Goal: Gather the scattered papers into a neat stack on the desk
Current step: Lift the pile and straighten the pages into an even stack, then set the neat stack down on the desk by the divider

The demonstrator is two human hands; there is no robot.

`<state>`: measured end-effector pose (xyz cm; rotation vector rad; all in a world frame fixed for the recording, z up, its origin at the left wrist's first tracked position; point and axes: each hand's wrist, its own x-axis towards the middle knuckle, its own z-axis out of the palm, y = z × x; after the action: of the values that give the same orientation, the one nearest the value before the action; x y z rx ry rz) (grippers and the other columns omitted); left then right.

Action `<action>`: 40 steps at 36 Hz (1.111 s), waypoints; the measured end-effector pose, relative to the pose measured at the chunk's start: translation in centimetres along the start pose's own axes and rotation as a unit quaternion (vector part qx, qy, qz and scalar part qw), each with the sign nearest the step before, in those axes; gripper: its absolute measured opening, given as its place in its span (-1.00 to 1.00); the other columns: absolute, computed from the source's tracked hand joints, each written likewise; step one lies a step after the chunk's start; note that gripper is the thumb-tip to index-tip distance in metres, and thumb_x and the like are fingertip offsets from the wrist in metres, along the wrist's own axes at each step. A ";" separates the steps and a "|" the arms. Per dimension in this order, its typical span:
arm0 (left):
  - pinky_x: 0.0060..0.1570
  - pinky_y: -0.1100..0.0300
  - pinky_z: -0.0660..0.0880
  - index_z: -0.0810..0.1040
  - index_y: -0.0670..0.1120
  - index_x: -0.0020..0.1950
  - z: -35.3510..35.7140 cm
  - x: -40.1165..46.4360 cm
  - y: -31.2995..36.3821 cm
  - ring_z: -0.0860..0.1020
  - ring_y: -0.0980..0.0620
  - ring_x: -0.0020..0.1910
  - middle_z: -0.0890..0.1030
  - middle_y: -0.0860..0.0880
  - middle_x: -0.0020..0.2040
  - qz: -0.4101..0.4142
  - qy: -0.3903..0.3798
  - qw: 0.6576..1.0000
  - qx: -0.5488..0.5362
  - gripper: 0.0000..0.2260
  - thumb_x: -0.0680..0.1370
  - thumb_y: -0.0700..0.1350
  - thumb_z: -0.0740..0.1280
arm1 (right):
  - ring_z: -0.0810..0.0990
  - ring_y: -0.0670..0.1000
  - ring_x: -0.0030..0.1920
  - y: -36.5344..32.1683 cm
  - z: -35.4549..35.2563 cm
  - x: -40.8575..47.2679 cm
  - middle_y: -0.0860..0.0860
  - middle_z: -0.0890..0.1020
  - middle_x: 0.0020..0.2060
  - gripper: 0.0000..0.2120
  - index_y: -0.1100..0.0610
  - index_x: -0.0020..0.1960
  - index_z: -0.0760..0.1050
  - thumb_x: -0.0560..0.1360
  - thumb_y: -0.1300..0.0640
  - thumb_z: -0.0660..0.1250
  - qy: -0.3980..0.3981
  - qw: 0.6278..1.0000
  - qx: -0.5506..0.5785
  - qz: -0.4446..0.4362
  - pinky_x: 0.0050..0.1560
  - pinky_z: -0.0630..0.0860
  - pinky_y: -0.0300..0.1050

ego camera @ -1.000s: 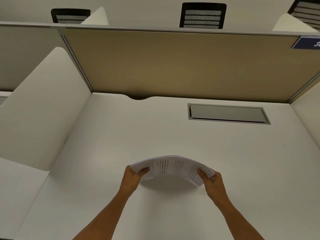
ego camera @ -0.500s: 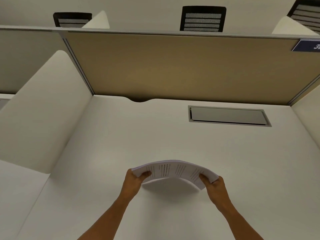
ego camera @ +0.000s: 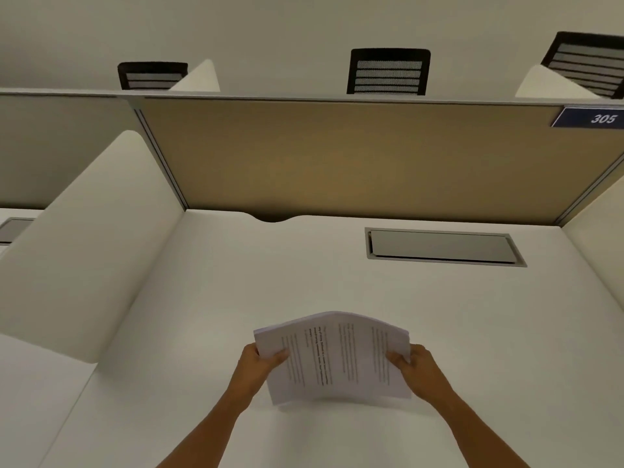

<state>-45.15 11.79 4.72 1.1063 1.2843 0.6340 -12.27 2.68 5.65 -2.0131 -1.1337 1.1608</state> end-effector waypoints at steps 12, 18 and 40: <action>-0.05 0.19 0.64 0.71 -0.03 0.04 -2.9 -0.2 6.0 0.72 0.00 -0.01 0.74 -0.01 0.00 0.019 -0.236 0.950 0.205 -0.74 0.48 0.10 0.47 | 0.75 0.03 -0.05 -7.5 -6.8 2.9 0.05 0.75 -0.02 -0.82 0.15 0.11 0.65 0.55 0.11 0.38 -0.220 0.969 -0.107 -0.032 0.02 0.68 -0.03; 0.06 0.07 0.65 0.67 -0.01 0.14 -0.2 -0.9 7.5 0.72 0.05 0.01 0.73 0.05 0.09 0.018 -0.286 0.921 0.265 -0.70 0.51 0.12 0.40 | 0.75 0.05 -0.04 -11.4 -7.0 3.5 0.09 0.74 0.01 -0.77 0.21 0.13 0.65 0.52 0.14 0.38 -0.275 0.948 -0.159 -0.036 0.03 0.68 -0.07; -0.06 -0.08 0.68 0.65 -0.07 0.11 -1.4 -3.0 8.3 0.74 -0.14 -0.10 0.75 -0.06 0.01 0.059 -0.130 0.986 0.091 -0.67 0.51 0.14 0.38 | 0.67 0.24 0.08 -10.0 -8.1 3.0 0.30 0.65 0.13 -0.61 0.31 0.22 0.58 0.46 0.13 0.45 -0.235 0.929 0.286 -0.020 0.00 0.66 0.06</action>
<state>-45.56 12.78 13.64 1.3766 1.0727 0.4476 -8.29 9.87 16.02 -1.2962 -0.8878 1.7677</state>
